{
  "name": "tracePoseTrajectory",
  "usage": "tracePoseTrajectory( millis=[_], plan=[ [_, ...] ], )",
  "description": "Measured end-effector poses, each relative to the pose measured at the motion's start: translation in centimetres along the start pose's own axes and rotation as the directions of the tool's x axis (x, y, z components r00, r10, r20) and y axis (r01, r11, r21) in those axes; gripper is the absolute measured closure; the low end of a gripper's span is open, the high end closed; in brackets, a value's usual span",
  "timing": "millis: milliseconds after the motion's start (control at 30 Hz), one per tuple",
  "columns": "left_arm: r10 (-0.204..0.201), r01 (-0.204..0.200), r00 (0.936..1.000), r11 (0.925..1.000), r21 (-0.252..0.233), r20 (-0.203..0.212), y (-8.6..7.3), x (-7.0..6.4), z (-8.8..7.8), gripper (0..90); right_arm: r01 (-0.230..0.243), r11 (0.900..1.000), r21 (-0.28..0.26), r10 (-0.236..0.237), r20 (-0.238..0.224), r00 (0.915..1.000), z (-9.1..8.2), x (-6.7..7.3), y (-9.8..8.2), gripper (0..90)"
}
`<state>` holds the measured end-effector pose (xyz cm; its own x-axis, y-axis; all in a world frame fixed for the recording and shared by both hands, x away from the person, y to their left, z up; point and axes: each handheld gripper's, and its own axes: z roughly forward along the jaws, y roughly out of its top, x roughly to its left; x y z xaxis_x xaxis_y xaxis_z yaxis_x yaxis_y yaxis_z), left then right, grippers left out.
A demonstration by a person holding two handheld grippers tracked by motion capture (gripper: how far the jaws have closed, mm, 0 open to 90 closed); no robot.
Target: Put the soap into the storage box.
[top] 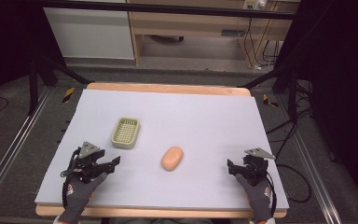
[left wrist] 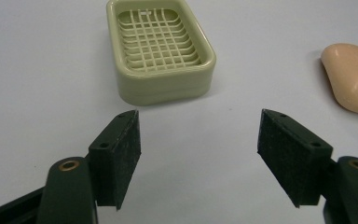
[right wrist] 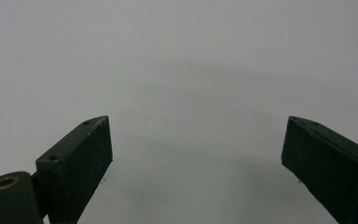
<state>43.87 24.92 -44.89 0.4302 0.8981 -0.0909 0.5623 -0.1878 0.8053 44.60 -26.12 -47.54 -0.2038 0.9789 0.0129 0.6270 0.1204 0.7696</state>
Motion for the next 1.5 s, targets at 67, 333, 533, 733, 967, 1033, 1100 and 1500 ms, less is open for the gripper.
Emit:
tracePoseTrajectory(
  millis=[67, 333, 533, 733, 967, 1033, 1100, 1500],
  plan=[
    [0.002, -0.002, 1.0, 1.0, 0.0, 0.0, 0.0, -0.1, 0.0, 29.3, -0.001, 1.0, -0.001, 0.001, -0.002, 1.0, 0.0, 0.0, 0.0, 8.9],
    [0.016, -0.016, 0.9998, 0.9999, 0.0, 0.014, 0.3, -0.7, 0.1, 29.2, 0.004, 1.0, -0.002, -0.004, -0.002, 1.0, -0.1, 0.0, 0.0, 8.9],
    [0.032, -0.032, 0.9989, 0.9995, -0.002, 0.033, 0.8, -1.5, 0.3, 28.9, 0.003, 1.0, -0.002, -0.003, -0.004, 1.0, -0.1, 0.0, -0.1, 8.9],
    [0.055, -0.054, 0.9971, 0.9985, -0.008, 0.053, 1.7, -2.5, 0.5, 28.6, -0.004, 1.0, -0.001, 0.004, -0.006, 1.0, -0.2, 0.0, -0.1, 8.9],
    [0.075, -0.074, 0.9945, 0.9971, -0.019, 0.073, 2.8, -3.5, 0.6, 28.1, -0.002, 1.0, -0.001, 0.002, -0.006, 1.0, -0.2, 0.0, -0.1, 8.9],
    [0.082, -0.08, 0.9933, 0.9965, -0.025, 0.082, 3.2, -4.0, 0.8, 28.1, -0.004, 1.0, -0.004, 0.004, -0.006, 1.0, -0.2, 0.0, -0.1, 8.9],
    [0.087, -0.085, 0.9925, 0.9959, -0.03, 0.085, 3.6, -4.3, 0.8, 28.0, -0.009, 1.0, -0.006, 0.009, -0.009, 0.9999, -0.2, 0.1, 0.0, 8.9],
    [0.111, -0.106, 0.9865, 0.9933, -0.047, 0.121, 5.4, -6.3, 1.6, 27.4, -0.003, 1.0, -0.012, 0.003, -0.014, 0.9999, -0.3, 0.1, 0.0, 8.9]
  ],
)
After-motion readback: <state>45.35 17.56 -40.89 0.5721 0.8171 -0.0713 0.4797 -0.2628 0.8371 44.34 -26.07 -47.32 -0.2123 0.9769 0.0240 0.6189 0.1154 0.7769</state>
